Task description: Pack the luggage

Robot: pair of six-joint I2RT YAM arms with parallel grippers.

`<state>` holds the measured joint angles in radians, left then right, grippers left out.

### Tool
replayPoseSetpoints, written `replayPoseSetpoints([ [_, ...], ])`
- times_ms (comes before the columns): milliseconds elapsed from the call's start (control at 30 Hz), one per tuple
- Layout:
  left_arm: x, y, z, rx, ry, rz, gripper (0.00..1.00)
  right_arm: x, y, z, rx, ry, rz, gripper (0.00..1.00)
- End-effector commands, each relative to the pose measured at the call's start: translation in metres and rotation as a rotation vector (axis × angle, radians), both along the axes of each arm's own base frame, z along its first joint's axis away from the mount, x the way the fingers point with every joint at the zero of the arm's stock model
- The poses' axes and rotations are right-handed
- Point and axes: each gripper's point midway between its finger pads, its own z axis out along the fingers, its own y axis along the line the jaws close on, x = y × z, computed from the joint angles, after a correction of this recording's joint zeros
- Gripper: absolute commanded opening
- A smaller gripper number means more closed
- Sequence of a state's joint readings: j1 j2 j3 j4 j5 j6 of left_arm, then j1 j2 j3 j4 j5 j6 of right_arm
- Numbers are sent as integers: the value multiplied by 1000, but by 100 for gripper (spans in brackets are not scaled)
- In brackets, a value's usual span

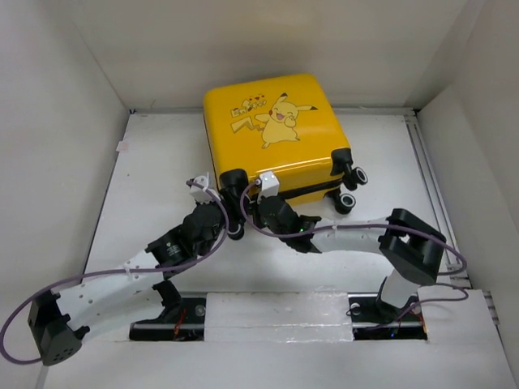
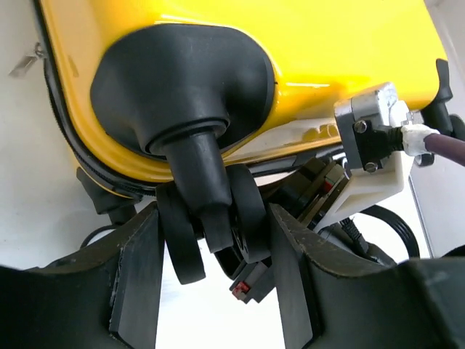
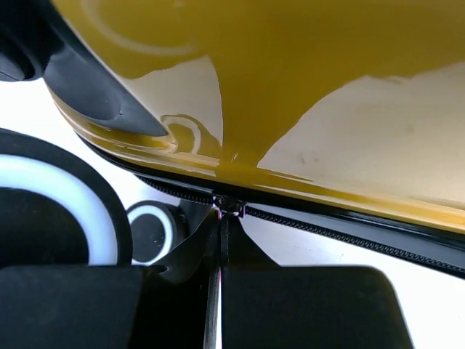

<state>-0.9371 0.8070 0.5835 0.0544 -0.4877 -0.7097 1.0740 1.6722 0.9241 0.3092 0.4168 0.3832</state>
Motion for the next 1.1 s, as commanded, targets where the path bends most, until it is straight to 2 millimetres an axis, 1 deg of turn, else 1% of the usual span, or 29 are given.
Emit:
replayPoseSetpoints([
  [0, -61, -81, 158, -481, -250, -428, 0, -73, 89, 78, 273, -107, 366, 0],
  [33, -61, -78, 154, -486, -243, -419, 0, -68, 78, 90, 295, -130, 335, 0],
  [67, -61, -74, 145, -496, -223, -408, 0, -65, 68, 90, 291, -139, 296, 0],
  [100, -61, -75, 138, -494, -207, -406, 0, -59, 52, 78, 270, -125, 262, 0],
  [133, -63, -73, 137, -495, -208, -406, 0, -57, 39, 92, 296, -144, 243, 0],
  [167, -62, -70, 135, -496, -209, -397, 0, -59, 30, 90, 293, -135, 228, 0],
  [200, -62, -70, 135, -496, -209, -397, 0, -49, 15, 87, 277, -137, 182, 0],
  [233, -60, -69, 135, -496, -210, -386, 0, -51, 0, 87, 282, -128, 167, 0],
  [300, -58, -69, 125, -480, -198, -372, 0, -50, -18, 82, 288, -120, 142, 0],
  [333, -57, -68, 128, -490, -207, -363, 0, -49, -29, 72, 281, -105, 125, 0],
  [367, -57, -67, 130, -498, -214, -363, 0, -52, -35, 81, 302, -118, 125, 0],
  [400, -54, -72, 123, -480, -199, -362, 0, -55, -37, 80, 304, -116, 134, 0],
  [433, -54, -73, 128, -497, -213, -363, 0, -58, -42, 73, 301, -101, 131, 0],
  [500, -51, -78, 126, -497, -213, -363, 0, -62, -48, 77, 325, -102, 128, 0],
  [533, -50, -84, 123, -493, -209, -372, 0, -64, -53, 71, 317, -97, 128, 0],
  [567, -49, -86, 127, -501, -216, -373, 0, -65, -57, 72, 320, -102, 119, 0],
  [600, -47, -88, 127, -503, -217, -373, 0, -67, -62, 83, 350, -120, 120, 0],
  [700, -41, -95, 128, -518, -218, -362, 0, -61, -90, 78, 315, -128, 69, 0],
  [733, -41, -97, 129, -522, -222, -362, 0, -61, -105, 91, 324, -163, 57, 0],
  [767, -37, -100, 129, -524, -224, -351, 0, -61, -114, 95, 328, -176, 58, 0],
  [800, -35, -103, 129, -527, -227, -352, 0, -51, -132, 93, 326, -185, 11, 0],
  [833, -31, -104, 131, -532, -232, -337, 0, -50, -146, 108, 369, -220, -2, 0],
  [867, -28, -110, 124, -523, -225, -336, 0, -46, -156, 110, 368, -237, -9, 0],
  [900, -24, -113, 129, -549, -233, -326, 0, -38, -169, 113, 377, -250, -18, 0],
  [933, -23, -116, 138, -584, -260, -328, 0, -35, -175, 113, 381, -256, -19, 0],
  [967, -18, -119, 143, -597, -272, -316, 0, -33, -179, 124, 409, -289, -14, 0],
  [1000, -12, -132, 150, -619, -275, -316, 0, -34, -179, 118, 416, -293, 22, 0],
  [1033, -8, -139, 152, -620, -276, -316, 0, -36, -176, 123, 444, -310, 39, 0],
  [1067, -4, -146, 156, -626, -281, -317, 0, -32, -173, 121, 442, -308, 38, 0],
])
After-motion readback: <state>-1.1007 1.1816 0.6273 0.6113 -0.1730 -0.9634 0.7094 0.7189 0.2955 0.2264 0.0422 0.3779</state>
